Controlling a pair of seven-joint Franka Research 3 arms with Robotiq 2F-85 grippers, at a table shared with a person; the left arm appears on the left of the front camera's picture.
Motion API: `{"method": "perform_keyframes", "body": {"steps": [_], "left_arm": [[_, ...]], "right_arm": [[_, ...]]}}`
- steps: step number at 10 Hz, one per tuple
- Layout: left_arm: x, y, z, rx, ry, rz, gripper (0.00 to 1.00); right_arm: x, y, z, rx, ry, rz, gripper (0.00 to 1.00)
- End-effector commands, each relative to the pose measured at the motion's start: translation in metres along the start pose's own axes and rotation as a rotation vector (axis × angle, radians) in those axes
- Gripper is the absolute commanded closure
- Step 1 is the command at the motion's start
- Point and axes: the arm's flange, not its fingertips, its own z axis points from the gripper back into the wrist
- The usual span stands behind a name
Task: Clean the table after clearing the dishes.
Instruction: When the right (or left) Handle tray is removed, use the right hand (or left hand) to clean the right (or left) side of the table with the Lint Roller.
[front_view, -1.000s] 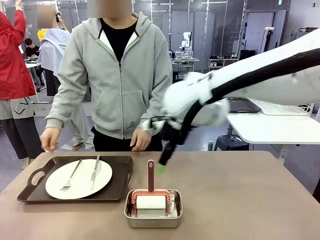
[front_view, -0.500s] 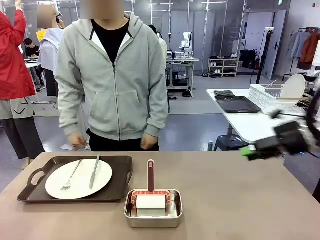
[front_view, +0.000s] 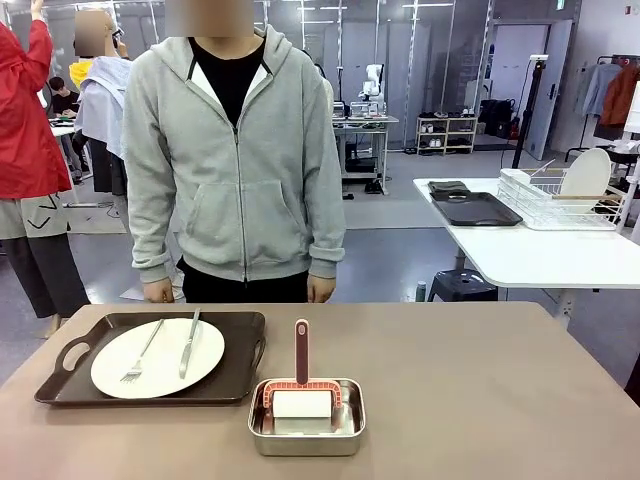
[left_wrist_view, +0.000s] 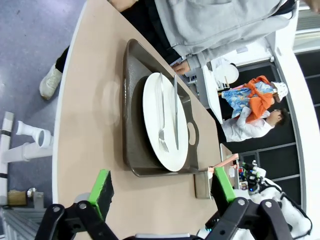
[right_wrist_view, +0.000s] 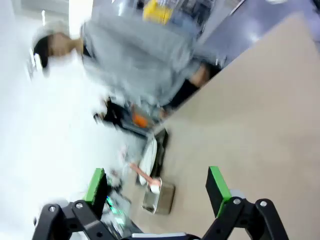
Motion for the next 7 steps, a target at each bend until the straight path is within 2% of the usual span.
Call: {"method": "perform_keyframes", "body": {"steps": [1, 3, 4, 7], "left_arm": [[-0.002, 0.001, 0.004, 0.003, 0.002, 0.0, 0.0], [-0.002, 0.001, 0.004, 0.003, 0.002, 0.0, 0.0], [-0.002, 0.001, 0.004, 0.003, 0.002, 0.0, 0.0], [-0.002, 0.001, 0.004, 0.003, 0.002, 0.0, 0.0]], "right_arm": [[-0.028, -0.022, 0.032, 0.086, -0.299, -0.225, 0.0], [-0.035, -0.021, 0.062, 0.065, -0.394, -0.197, 0.0], [-0.006, -0.042, 0.062, 0.022, -0.245, -0.192, 0.0], [-0.006, -0.042, 0.062, 0.022, -0.245, -0.192, 0.0]]}}
